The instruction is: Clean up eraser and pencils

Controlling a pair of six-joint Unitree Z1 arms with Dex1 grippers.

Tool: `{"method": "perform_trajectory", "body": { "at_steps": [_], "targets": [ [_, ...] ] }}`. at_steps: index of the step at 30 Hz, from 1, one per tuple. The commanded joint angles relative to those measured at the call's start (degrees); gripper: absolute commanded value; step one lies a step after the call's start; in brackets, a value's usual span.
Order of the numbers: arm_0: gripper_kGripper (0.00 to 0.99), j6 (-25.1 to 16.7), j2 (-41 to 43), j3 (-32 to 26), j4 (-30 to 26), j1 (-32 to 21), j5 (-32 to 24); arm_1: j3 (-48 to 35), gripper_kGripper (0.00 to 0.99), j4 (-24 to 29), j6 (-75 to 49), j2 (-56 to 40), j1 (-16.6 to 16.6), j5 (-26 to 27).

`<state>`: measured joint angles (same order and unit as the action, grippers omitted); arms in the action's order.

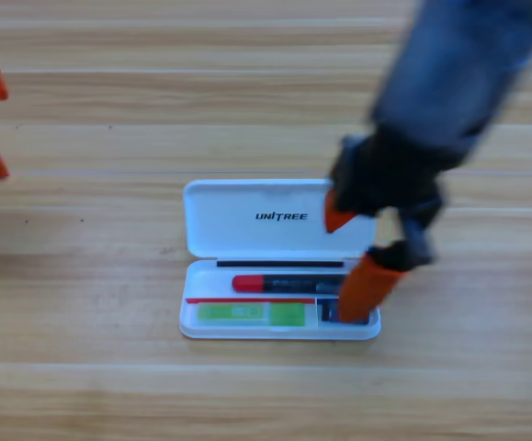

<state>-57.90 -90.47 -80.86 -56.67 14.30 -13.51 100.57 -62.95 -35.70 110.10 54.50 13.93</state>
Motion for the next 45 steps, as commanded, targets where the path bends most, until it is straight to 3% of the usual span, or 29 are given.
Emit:
{"method": "perform_trajectory", "body": {
  "at_steps": [1, 6, 8, 11, 16, 23, 35, 45],
  "targets": [
    [0.856, -0.4, -11.8, -7.3, 0.5, -3.2, -3.1, -13.4, 0.930, 11.5, 4.8, -18.6, -1.0, 2.6],
    [0.594, -0.6, -24.1, -19.3, 0.2, -3.4, -6.6, -21.3, 0.930, 15.5, 7.8, -28.3, -2.7, 8.1],
    [0.407, -1.1, -28.8, -23.9, 0.2, -3.5, -8.7, -23.8, 0.930, 17.1, 8.5, -30.7, -3.3, 9.5],
    [0.014, -3.2, -35.4, -29.2, 0.2, -3.4, -14.4, -27.0, 0.930, 19.0, 8.9, -32.3, -3.4, 10.8],
    [0.000, -2.7, -43.7, -33.4, -0.4, -3.3, -19.8, -27.8, 0.930, 19.4, 9.0, -32.4, -3.4, 12.8],
    [0.000, -3.7, -49.5, -33.1, -2.5, -2.5, -25.5, -28.1, 0.930, 19.4, 9.2, -32.4, -3.4, 13.6],
    [0.000, -4.2, -51.0, -33.4, -5.6, 0.6, -30.1, -28.9, 0.930, 19.9, 9.3, -33.5, -3.4, 14.0],
    [0.000, -4.5, -49.8, -33.4, -8.6, 4.0, -30.6, -29.3, 0.930, 20.1, 9.4, -33.5, -3.3, 14.0]
  ]
}}
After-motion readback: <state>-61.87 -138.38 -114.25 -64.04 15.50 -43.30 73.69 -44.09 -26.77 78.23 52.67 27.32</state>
